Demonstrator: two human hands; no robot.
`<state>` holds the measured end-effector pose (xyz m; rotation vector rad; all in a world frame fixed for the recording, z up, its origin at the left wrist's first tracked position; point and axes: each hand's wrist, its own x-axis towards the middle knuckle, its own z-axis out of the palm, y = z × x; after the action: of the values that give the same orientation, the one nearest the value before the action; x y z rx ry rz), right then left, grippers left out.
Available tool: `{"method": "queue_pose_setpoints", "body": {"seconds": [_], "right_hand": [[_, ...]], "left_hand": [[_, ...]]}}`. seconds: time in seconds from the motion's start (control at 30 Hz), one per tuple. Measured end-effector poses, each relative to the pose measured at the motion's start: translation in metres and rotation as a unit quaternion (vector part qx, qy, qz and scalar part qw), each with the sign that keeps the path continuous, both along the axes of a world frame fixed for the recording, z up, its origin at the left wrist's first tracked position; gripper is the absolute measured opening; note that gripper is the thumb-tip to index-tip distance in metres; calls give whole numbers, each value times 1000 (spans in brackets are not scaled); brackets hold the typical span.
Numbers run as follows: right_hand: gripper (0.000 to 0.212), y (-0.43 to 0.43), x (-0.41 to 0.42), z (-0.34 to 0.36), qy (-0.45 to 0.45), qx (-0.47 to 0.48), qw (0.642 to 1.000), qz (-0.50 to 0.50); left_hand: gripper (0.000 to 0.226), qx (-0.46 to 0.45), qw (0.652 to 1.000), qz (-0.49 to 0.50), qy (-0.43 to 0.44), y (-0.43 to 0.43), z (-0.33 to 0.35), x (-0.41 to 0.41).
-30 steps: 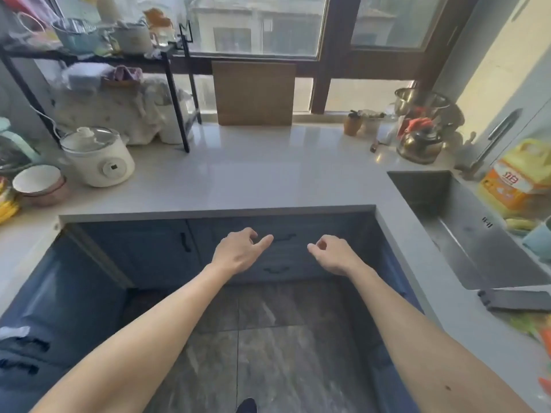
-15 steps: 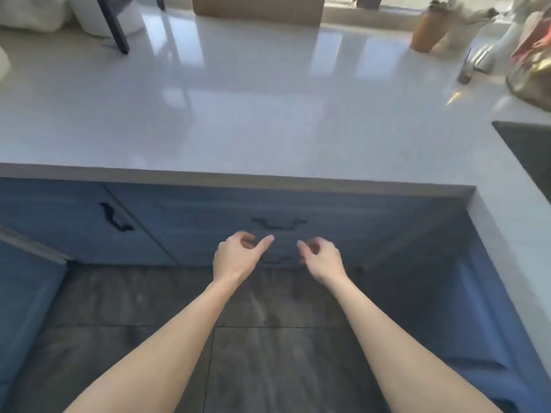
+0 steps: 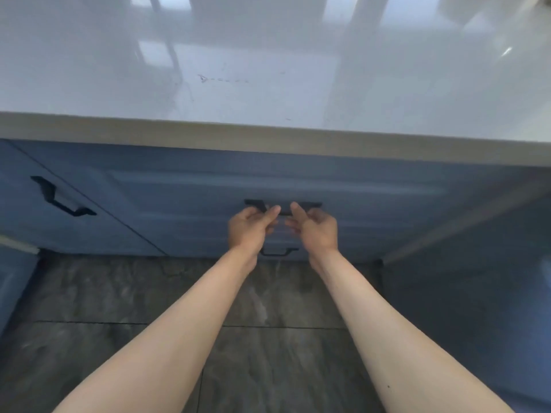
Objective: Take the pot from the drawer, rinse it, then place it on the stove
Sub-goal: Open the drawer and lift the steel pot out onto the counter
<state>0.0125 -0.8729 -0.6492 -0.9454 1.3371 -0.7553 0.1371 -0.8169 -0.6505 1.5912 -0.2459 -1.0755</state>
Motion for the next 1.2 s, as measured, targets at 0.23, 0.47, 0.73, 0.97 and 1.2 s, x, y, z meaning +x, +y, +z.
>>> {"method": "queue_pose_setpoints", "body": {"seconds": [0.23,0.47,0.73,0.97,1.2], "right_hand": [[33,5,9,-7,-43,14,998,-48],[34,31,1,-10,-44,24,996,-72],[22,87,-29,6,-27,60,997,-47],[27,148,-60,21,-6,103,994,-23],[23,209,-84,21,42,75,996,-21]], "left_hand": [[39,-5,997,51,62,-3,-3,-10],[27,6,999,33,42,23,-7,-18],[20,40,999,16,20,80,1,-41],[28,81,996,-17,27,146,10,-60],[46,96,991,-63,-70,211,2,-73]]}}
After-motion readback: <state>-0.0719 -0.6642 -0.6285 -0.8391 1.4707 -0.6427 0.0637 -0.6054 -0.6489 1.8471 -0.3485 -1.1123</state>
